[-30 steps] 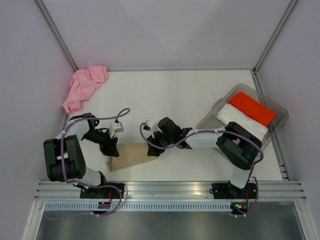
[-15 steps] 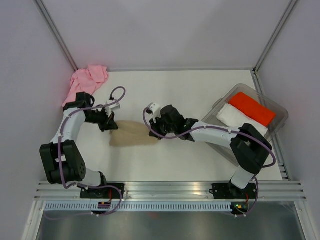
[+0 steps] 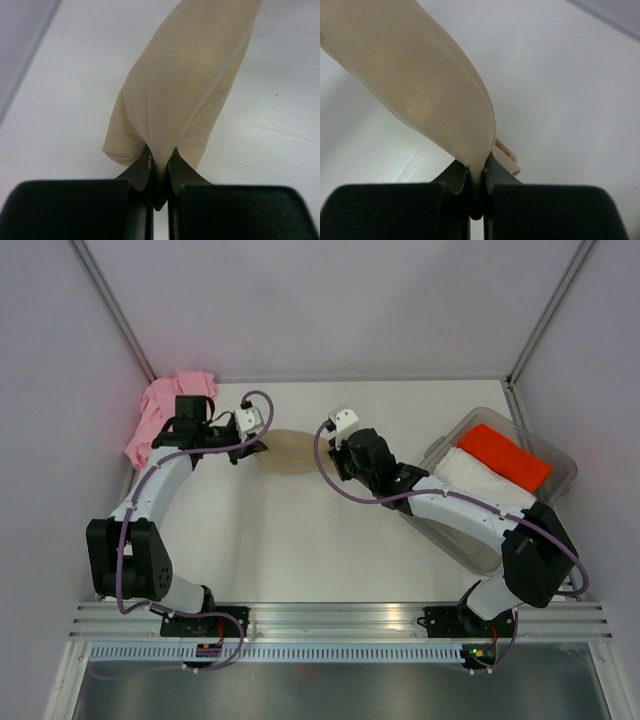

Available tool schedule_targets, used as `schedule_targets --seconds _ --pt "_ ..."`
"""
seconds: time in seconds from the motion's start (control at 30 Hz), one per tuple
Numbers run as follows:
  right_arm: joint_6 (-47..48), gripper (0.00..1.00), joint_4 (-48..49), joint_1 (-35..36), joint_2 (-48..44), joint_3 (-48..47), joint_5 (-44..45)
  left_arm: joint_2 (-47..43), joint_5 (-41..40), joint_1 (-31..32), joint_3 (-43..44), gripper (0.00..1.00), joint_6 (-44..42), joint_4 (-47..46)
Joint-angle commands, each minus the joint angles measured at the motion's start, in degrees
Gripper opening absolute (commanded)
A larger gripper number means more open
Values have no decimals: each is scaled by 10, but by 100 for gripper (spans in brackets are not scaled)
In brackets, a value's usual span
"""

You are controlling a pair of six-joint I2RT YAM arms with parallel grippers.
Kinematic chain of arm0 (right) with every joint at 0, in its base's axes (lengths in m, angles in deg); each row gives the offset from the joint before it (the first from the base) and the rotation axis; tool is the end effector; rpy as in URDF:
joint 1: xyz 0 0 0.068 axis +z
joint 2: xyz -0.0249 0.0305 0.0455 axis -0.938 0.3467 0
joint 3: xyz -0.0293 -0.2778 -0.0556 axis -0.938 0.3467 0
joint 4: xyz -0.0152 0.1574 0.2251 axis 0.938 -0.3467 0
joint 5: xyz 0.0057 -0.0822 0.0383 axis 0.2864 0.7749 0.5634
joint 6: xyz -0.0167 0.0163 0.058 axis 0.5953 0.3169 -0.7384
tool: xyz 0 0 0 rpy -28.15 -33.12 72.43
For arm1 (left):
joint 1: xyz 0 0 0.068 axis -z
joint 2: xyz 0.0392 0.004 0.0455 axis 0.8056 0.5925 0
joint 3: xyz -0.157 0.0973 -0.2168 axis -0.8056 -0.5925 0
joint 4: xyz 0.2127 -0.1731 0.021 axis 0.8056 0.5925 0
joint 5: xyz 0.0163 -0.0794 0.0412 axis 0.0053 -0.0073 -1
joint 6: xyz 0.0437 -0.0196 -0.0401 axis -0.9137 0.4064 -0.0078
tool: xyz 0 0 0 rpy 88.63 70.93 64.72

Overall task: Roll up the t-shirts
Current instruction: Roll the tshirt

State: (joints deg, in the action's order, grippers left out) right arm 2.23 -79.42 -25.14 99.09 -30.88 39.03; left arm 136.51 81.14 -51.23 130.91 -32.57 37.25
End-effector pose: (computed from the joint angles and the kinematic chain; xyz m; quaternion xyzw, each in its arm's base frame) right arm 0.2780 0.2597 0.2932 -0.2580 0.7918 0.1252 0.5393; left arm 0.3362 -0.0515 0.3140 0.5323 0.6531 -0.2084 0.4967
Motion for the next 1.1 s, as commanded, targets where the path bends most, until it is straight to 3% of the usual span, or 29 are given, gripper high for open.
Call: schedule_targets --seconds 0.0,0.17,0.27,0.43,0.6,0.67,0.8,0.93,1.07 --pt "-65 0 -7 -5 3 98 34 8 -7 -8 -115 2 -55 -17" --pt "-149 0 65 22 44 188 -13 24 -63 -12 -213 2 -130 0" --pt "-180 0 76 52 61 212 -19 -7 -29 -59 -236 2 -172 26" --pt "-192 0 58 68 66 210 -81 -6 -53 -61 -224 2 -261 139" --pt "-184 2 6 69 52 185 -111 -24 -46 -75 -216 2 -221 140" --pt "-180 2 6 75 40 184 -94 -43 -28 -81 -213 2 -168 112" --pt "-160 0 12 124 27 176 -60 -107 -14 -80 -219 2 -153 83" --pt "-178 2 20 130 43 168 -180 -86 -40 -79 -178 2 -240 265" --pt "-191 6 9 118 69 158 -270 -2 -87 -92 -155 3 -274 349"
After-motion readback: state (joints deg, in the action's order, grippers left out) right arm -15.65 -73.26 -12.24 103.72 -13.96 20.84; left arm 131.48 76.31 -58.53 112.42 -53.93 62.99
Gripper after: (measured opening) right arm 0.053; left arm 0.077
